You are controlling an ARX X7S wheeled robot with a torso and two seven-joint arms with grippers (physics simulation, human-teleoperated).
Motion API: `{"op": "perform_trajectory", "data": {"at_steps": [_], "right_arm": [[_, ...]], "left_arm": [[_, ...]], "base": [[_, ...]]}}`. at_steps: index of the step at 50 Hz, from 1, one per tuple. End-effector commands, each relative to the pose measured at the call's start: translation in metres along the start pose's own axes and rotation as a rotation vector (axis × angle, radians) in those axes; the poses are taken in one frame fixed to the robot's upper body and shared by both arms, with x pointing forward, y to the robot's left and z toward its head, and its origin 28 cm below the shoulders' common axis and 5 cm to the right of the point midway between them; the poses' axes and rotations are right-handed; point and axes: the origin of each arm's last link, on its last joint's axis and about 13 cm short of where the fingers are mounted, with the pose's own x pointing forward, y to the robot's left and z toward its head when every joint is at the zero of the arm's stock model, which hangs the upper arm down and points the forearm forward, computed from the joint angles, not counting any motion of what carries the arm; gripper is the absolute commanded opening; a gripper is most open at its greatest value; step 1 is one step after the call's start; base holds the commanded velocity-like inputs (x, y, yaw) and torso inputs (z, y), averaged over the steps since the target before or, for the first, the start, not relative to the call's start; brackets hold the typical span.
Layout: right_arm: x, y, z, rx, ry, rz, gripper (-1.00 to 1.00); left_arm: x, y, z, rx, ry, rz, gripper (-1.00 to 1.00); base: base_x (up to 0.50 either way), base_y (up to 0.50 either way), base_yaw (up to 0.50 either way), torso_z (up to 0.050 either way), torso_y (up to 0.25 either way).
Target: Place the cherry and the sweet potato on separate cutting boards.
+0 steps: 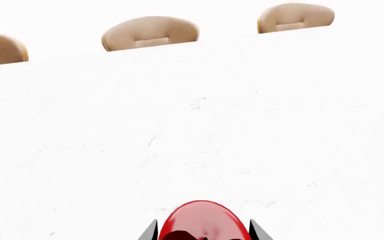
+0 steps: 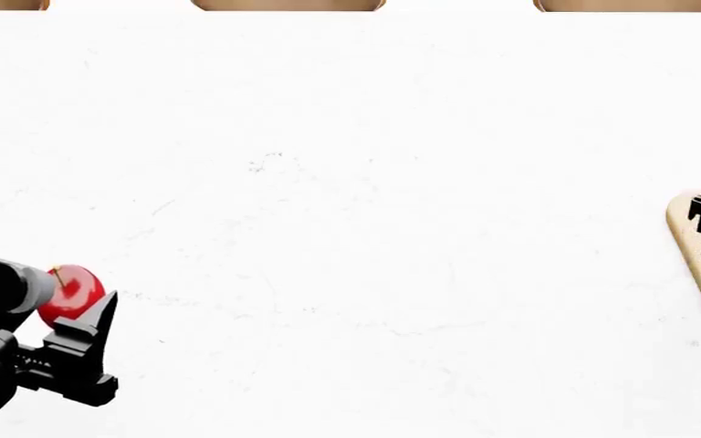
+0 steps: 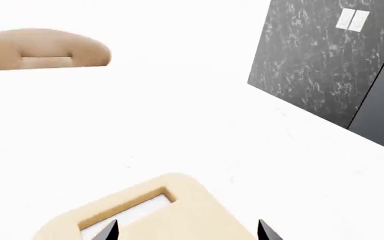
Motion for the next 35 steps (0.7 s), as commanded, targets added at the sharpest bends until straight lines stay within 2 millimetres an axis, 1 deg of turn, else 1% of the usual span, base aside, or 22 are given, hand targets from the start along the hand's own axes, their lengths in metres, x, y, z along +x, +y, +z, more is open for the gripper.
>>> {"op": "perform_trajectory", "data": {"at_steps": [1,6,8,12,15,19,25,27,29,32,35], "right_arm": [[-0.015,-0.001,0.031,0.082,-0.123,0.127,1.00],[-0.030,0.000,0.043,0.077,-0.170,0.213,1.00],[-0.037,0.002,0.046,0.038,-0.204,0.283,1.00],[-0.051,0.007,0.049,0.033,-0.235,0.441,1.00],[-0.062,0.007,0.050,0.000,-0.262,0.520,1.00],[-0.074,0.009,0.046,-0.053,-0.288,0.629,1.00],[-0.082,0.005,0.039,-0.050,-0.305,0.660,1.00],[-0.084,0.005,0.036,-0.066,-0.346,0.681,1.00],[-0.087,0.005,0.027,-0.063,-0.341,0.681,1.00],[-0.093,0.004,0.019,-0.053,-0.356,0.693,1.00],[-0.099,0.002,0.017,-0.035,-0.372,0.709,1.00]], "left_arm": [[0.000,-0.001,0.001,-0.003,-0.003,0.000,-1.00],[-0.001,0.000,0.002,-0.003,-0.006,0.001,-1.00],[-0.001,0.000,0.002,-0.003,-0.007,0.000,-1.00],[0.000,0.000,0.002,-0.005,-0.013,0.002,-1.00],[0.000,0.002,0.005,-0.006,-0.021,0.009,-1.00],[0.000,0.003,0.010,0.001,-0.028,0.007,-1.00],[0.002,0.001,0.011,-0.009,-0.048,0.009,-1.00],[0.001,0.001,0.012,-0.014,-0.055,0.011,-1.00],[0.000,0.003,0.014,-0.017,-0.066,0.017,-1.00],[0.001,0.002,0.014,-0.019,-0.075,0.016,-1.00],[0.001,0.003,0.016,-0.019,-0.085,0.017,-1.00]], "base": [[0.00,0.00,0.00,0.000,0.000],[0.00,0.00,0.00,0.000,0.000],[0.00,0.00,0.00,0.000,0.000],[0.00,0.00,0.00,0.000,0.000],[0.00,0.00,0.00,0.000,0.000],[0.00,0.00,0.00,0.000,0.000],[0.00,0.00,0.00,0.000,0.000],[0.00,0.00,0.00,0.000,0.000],[0.00,0.00,0.00,0.000,0.000],[0.00,0.00,0.00,0.000,0.000],[0.00,0.00,0.00,0.000,0.000]]}}
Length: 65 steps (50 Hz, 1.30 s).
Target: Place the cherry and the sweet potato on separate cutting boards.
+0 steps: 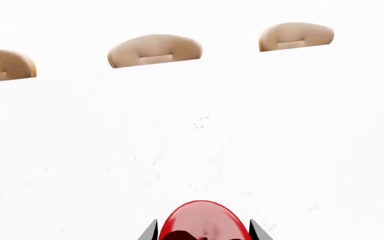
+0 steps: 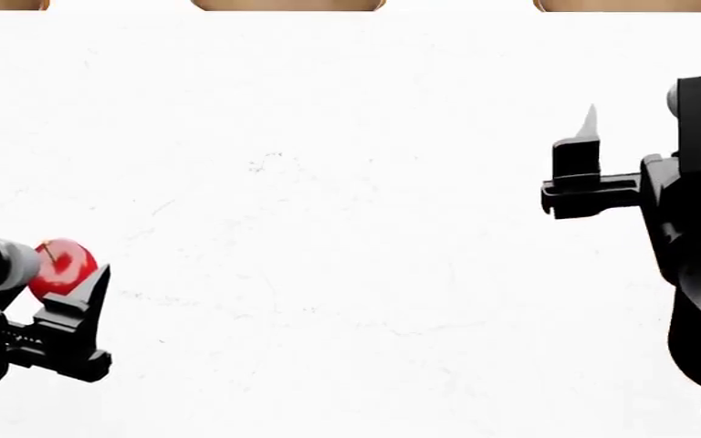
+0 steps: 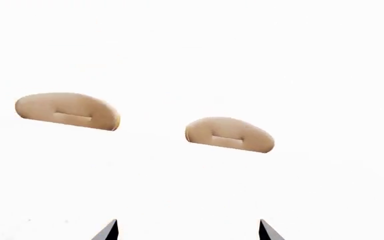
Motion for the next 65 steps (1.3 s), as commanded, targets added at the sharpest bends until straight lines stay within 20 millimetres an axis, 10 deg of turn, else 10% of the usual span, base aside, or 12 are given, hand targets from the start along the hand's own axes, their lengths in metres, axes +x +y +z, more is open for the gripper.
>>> {"op": "perform_trajectory", "data": {"at_steps": [1,65], "right_arm": [[-0.024,0.012,-0.007,-0.013,-0.055,0.101,1.00],[-0.027,0.018,-0.019,-0.021,-0.007,0.157,1.00]], "left_arm": [[0.001,0.001,0.006,-0.011,-0.036,0.010,-1.00],[0.007,0.006,0.027,0.017,-0.033,0.050,-1.00]], "base": [[0.00,0.00,0.00,0.000,0.000],[0.00,0.33,0.00,0.000,0.000]]}}
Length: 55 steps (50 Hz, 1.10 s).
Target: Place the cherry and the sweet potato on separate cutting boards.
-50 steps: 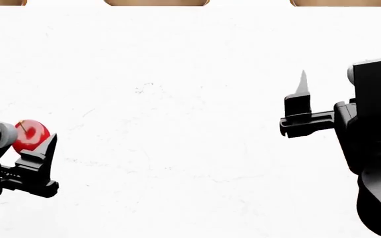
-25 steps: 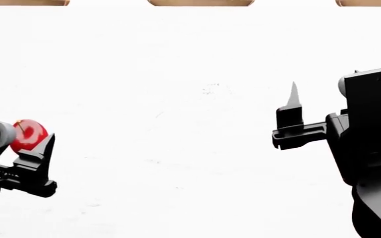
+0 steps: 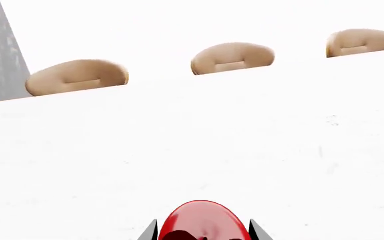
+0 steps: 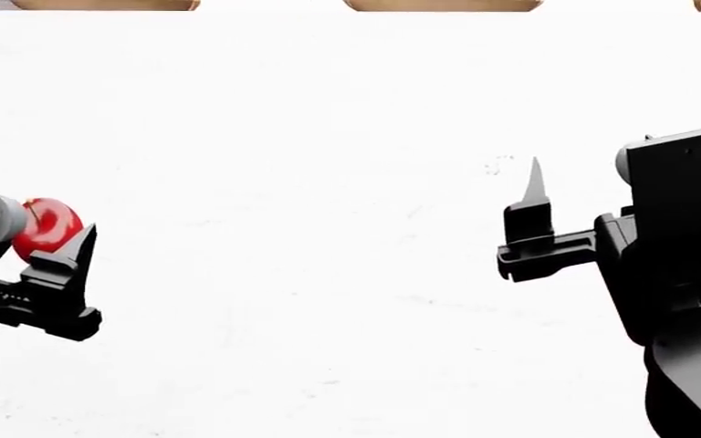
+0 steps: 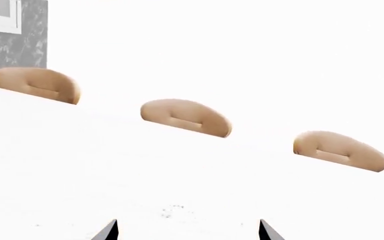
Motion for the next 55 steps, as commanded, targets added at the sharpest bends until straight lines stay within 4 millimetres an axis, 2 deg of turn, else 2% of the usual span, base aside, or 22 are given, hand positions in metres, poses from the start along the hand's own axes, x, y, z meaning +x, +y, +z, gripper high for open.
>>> {"op": "perform_trajectory", "data": {"at_steps": [1,7,11,16,32,36,55], "right_arm": [[0.001,0.001,-0.002,-0.001,0.003,0.009,1.00],[0.000,0.002,-0.003,0.017,0.008,-0.002,1.00],[0.000,0.002,-0.003,0.021,0.016,-0.002,1.00],[0.000,0.002,-0.004,0.020,0.019,-0.002,1.00],[0.000,0.005,-0.012,0.024,0.036,0.007,1.00],[0.001,0.005,-0.012,0.027,0.036,0.008,1.00],[0.002,0.006,-0.012,0.026,0.042,0.011,1.00]], "left_arm": [[0.003,0.002,0.004,-0.004,0.002,0.021,-1.00],[0.008,0.011,0.005,-0.024,0.005,0.069,-1.00],[0.011,0.028,0.012,-0.046,0.004,0.146,-1.00],[0.019,0.043,0.005,-0.065,0.028,0.260,-1.00],[0.011,0.079,-0.011,-0.098,0.055,0.468,-1.00],[0.012,0.084,-0.020,-0.099,0.078,0.501,-1.00],[0.018,0.106,-0.027,-0.116,0.108,0.594,-1.00]], "base": [[0.00,0.45,0.00,0.000,0.000],[0.00,0.05,0.00,0.000,0.000],[0.00,0.00,0.00,0.000,0.000],[0.00,0.00,0.00,0.000,0.000],[0.00,0.00,0.00,0.000,0.000],[0.00,0.00,0.00,0.000,0.000],[0.00,0.00,0.00,0.000,0.000]]}}
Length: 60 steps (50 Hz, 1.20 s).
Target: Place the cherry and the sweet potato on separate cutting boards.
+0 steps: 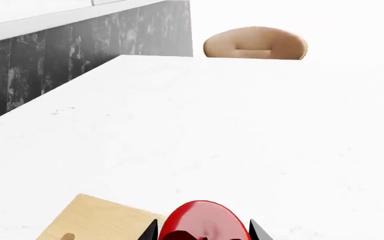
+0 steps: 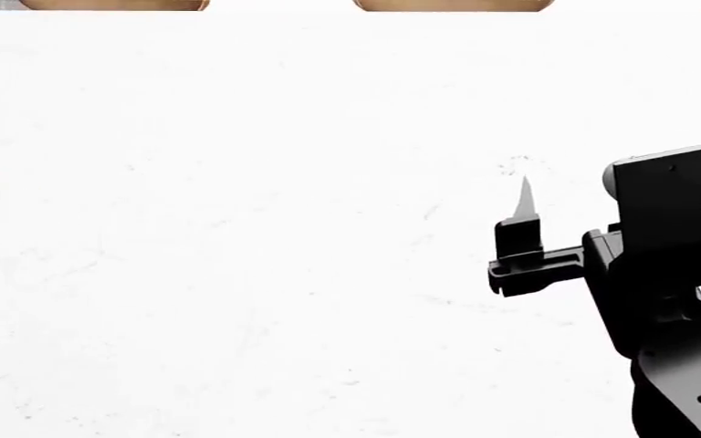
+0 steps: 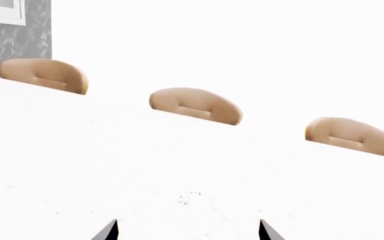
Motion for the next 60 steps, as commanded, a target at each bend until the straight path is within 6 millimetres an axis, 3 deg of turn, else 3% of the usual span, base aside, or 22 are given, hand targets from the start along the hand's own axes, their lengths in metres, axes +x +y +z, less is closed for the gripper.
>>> {"op": "perform_trajectory", "data": {"at_steps": [1,18,25,39,47,60], "right_arm": [[0.000,0.001,0.000,0.003,0.001,0.002,1.00],[0.002,0.000,0.003,0.000,-0.005,0.003,1.00],[0.003,0.003,0.001,0.002,0.003,0.012,1.00],[0.003,0.005,-0.004,0.005,0.022,0.016,1.00],[0.001,0.004,-0.006,0.007,0.026,0.013,1.00],[0.000,0.004,-0.009,0.012,0.030,0.009,1.00]], "left_arm": [[0.010,0.011,-0.005,-0.009,0.022,0.076,-1.00],[0.012,0.019,-0.019,-0.024,0.063,0.102,-1.00],[0.029,0.008,-0.018,-0.001,0.077,0.084,-1.00],[0.059,-0.001,-0.040,0.000,0.150,0.078,-1.00],[0.053,0.009,-0.060,-0.015,0.189,0.090,-1.00],[0.052,0.010,-0.062,-0.018,0.203,0.098,-1.00]], "base": [[0.00,0.00,0.00,0.000,0.000],[0.00,0.00,0.00,0.000,0.000],[0.00,0.00,0.00,0.000,0.000],[0.00,0.00,0.00,0.000,0.000],[0.00,0.00,0.00,0.000,0.000],[0.00,0.00,0.00,0.000,0.000]]}}
